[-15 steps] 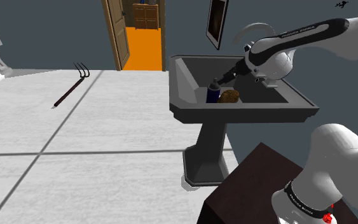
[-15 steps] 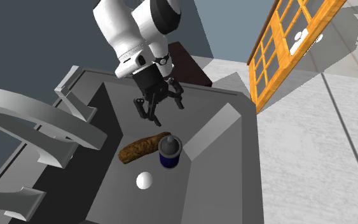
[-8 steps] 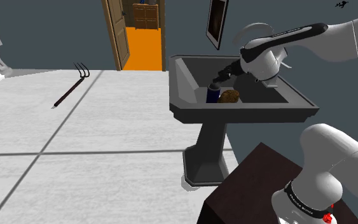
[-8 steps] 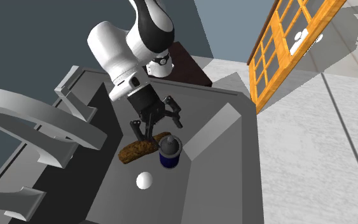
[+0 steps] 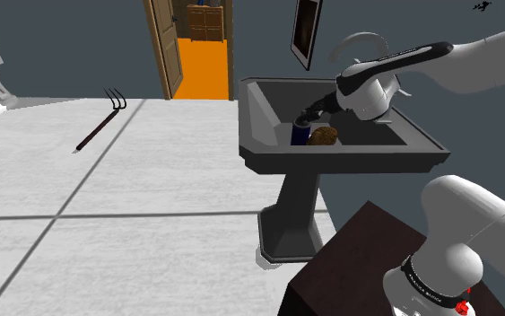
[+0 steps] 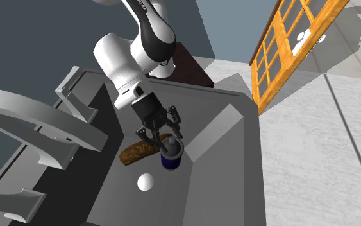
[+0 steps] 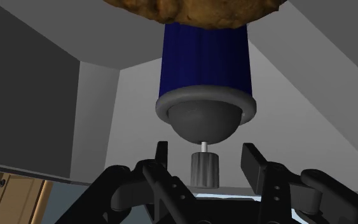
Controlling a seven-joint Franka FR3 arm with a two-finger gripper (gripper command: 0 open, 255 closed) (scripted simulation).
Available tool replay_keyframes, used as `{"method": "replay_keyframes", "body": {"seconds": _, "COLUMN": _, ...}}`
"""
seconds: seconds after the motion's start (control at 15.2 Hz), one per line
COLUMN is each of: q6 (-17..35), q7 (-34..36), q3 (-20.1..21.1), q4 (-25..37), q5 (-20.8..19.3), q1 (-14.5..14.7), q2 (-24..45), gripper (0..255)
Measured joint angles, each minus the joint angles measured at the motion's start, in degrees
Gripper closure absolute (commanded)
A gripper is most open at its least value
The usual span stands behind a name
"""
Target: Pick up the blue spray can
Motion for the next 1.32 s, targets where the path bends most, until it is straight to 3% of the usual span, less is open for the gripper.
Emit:
{"method": "replay_keyframes", "body": {"seconds": 0.59, "q6": -0.3, "q7": 0.2, "q3": 0.2, "q4": 0.1, "q5": 0.0, "q1": -0.2, "q2": 0.2, "gripper": 255}}
{"method": "replay_keyframes", "body": {"seconds": 1.32, "q6": -7.7, "q7": 5.3, "q3": 11.3, "q4": 2.1, "q5": -0.1, "q1": -11.2, "q2": 5.1, "gripper": 255}}
